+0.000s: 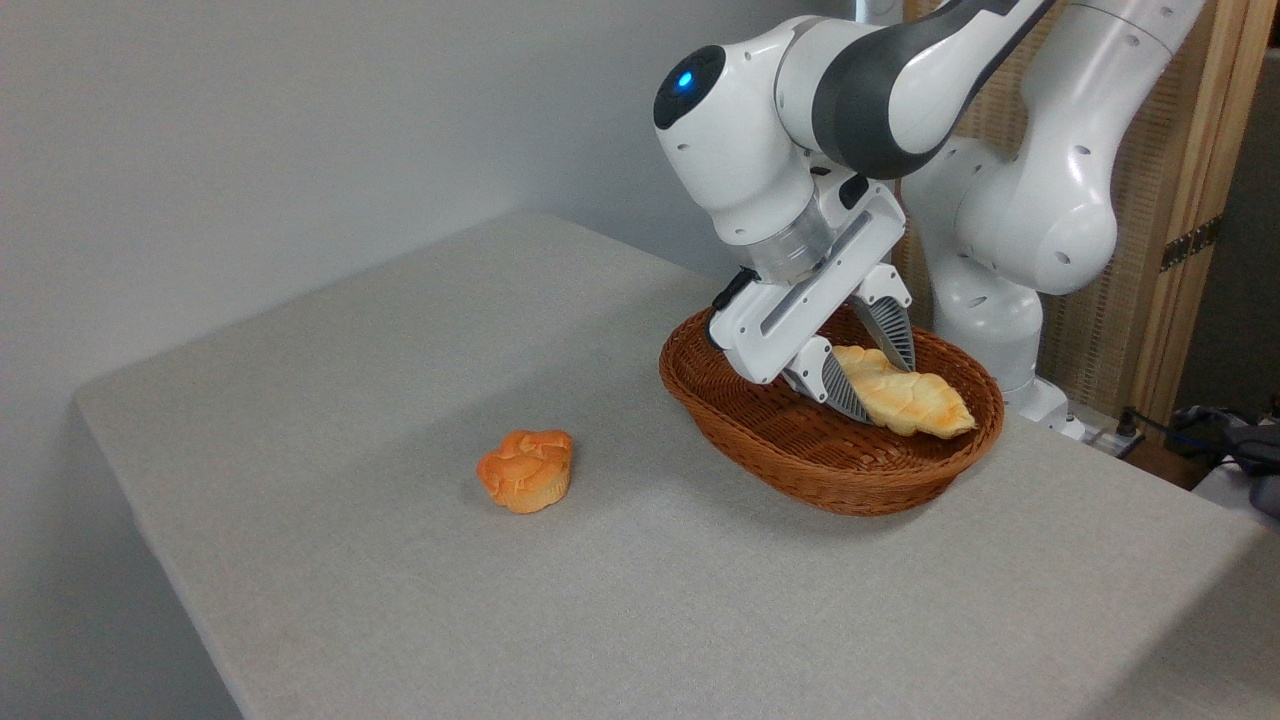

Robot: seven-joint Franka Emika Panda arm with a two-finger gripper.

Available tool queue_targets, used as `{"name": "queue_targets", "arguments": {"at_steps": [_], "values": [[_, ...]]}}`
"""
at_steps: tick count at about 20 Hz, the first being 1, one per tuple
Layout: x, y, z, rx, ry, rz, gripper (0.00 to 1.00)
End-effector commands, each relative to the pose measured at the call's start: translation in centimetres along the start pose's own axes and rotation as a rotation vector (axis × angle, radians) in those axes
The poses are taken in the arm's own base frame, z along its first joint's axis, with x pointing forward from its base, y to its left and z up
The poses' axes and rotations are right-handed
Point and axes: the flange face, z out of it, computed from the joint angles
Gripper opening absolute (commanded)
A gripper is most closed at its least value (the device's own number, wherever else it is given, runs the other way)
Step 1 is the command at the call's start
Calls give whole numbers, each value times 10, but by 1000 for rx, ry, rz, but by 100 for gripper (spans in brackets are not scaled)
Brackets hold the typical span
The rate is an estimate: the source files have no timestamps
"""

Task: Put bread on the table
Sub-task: 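Lower the gripper onto the croissant and close it around the bread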

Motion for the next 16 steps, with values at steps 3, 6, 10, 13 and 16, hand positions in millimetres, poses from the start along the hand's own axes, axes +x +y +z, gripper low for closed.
{"name": "queue_targets", "arguments": {"at_steps": [3, 6, 10, 13, 16], "values": [[-6, 2, -1, 10, -17, 1, 3], [-6, 2, -3, 12, -16, 0, 0], [-6, 1, -15, 45, -15, -6, 0], [-6, 0, -18, 57, -20, -7, 1], [-5, 0, -30, 99, -8, -12, 1]]}}
